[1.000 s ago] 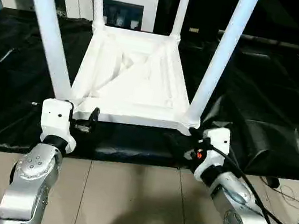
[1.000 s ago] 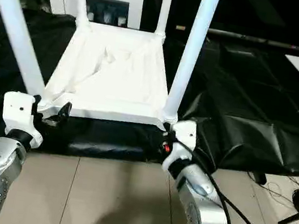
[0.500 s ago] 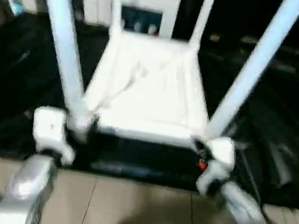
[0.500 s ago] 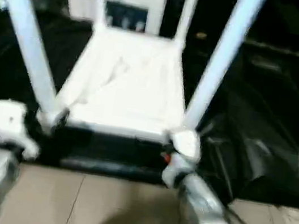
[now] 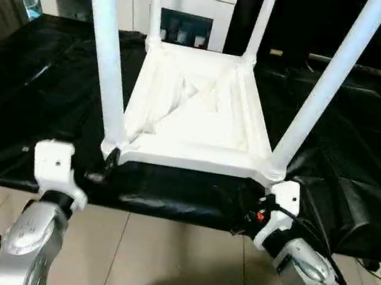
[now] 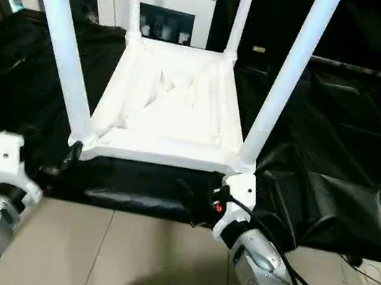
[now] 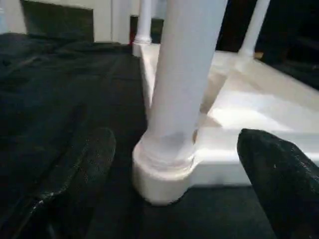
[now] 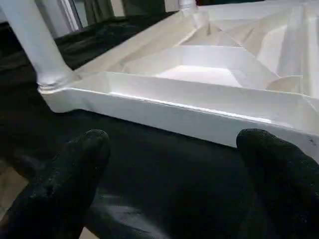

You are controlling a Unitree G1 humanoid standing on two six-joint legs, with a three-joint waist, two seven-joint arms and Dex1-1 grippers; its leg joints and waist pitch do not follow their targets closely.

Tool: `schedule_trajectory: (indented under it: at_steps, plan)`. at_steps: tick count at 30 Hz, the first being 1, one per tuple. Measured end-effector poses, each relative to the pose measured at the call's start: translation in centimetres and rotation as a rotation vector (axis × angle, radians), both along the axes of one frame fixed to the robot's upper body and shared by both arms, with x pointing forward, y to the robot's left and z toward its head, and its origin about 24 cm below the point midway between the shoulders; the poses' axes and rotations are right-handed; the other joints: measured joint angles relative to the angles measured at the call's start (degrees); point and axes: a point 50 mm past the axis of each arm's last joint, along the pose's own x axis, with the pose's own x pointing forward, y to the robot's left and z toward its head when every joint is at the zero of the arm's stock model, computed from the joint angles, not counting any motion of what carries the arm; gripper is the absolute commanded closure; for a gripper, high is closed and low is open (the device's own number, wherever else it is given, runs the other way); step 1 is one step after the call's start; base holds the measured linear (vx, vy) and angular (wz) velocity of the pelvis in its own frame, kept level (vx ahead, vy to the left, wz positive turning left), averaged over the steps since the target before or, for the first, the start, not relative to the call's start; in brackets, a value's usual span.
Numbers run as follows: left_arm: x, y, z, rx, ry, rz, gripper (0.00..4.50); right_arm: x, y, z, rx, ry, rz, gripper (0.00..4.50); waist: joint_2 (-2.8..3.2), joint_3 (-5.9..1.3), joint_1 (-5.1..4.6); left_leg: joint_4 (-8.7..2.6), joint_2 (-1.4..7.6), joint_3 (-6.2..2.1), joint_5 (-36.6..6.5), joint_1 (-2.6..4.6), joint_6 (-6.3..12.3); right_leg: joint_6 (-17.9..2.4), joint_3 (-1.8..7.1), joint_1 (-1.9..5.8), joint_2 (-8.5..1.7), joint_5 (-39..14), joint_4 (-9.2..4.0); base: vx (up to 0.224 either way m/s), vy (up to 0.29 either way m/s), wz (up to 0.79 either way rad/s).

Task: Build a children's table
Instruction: Rotate leg to tighten

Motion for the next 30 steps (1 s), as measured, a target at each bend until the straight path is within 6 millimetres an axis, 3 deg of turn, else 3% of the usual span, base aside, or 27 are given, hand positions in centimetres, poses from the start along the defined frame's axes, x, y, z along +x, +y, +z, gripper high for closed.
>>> schedule_trajectory:
  at_steps: [4,10,17,21,30]
  plan:
    - [2.5,-0.4,0.1,-0.012,0.011,-0.058,0.04,0.4,0.4,0.6,0.030,-0.019,0.023,0.00,-0.19,0.08,0.05,-0.01,-0.01,0.20,0.00,0.00,0.00,0.00,0.06,-0.11,-0.09,0.00,-0.01,0.000,0.000,0.00]
    - [4.7,-0.2,-0.8,0.014,0.069,-0.043,0.04,0.7,1.1,0.7,0.030,-0.021,0.056,0.00,-0.31,0.02,-0.02,0.00,0.00,0.48,0.42,-0.24,-0.15,-0.29,0.21,-0.14,-0.18,1.36,-0.03,0.000,0.000,0.00]
    - [7.0,-0.8,-1.3,0.007,0.093,-0.007,0.04,1.1,2.4,1.1,0.041,-0.030,0.113,0.00,-0.33,0.00,0.44,-0.62,0.08,0.55,0.86,-0.62,-0.09,-0.21,0.11,-0.80,-0.14,1.28,-0.02,0.023,-0.007,-0.01]
    - [8.1,-1.0,-1.0,-0.025,0.083,0.029,0.38,1.5,2.5,1.1,0.032,-0.026,0.114,0.00,-0.32,0.00,0.82,-0.63,0.09,0.58,1.03,-0.87,0.30,-0.31,0.05,-1.03,-0.14,1.23,-0.01,0.000,0.000,0.00]
    - [8.3,-0.7,-1.3,-0.082,0.077,0.104,1.19,1.4,2.9,1.0,0.022,-0.029,0.124,0.00,-0.33,0.00,1.33,-0.62,0.15,0.68,1.02,-0.78,-0.01,-0.56,0.07,-0.96,-0.16,1.38,0.00,0.000,0.000,0.00]
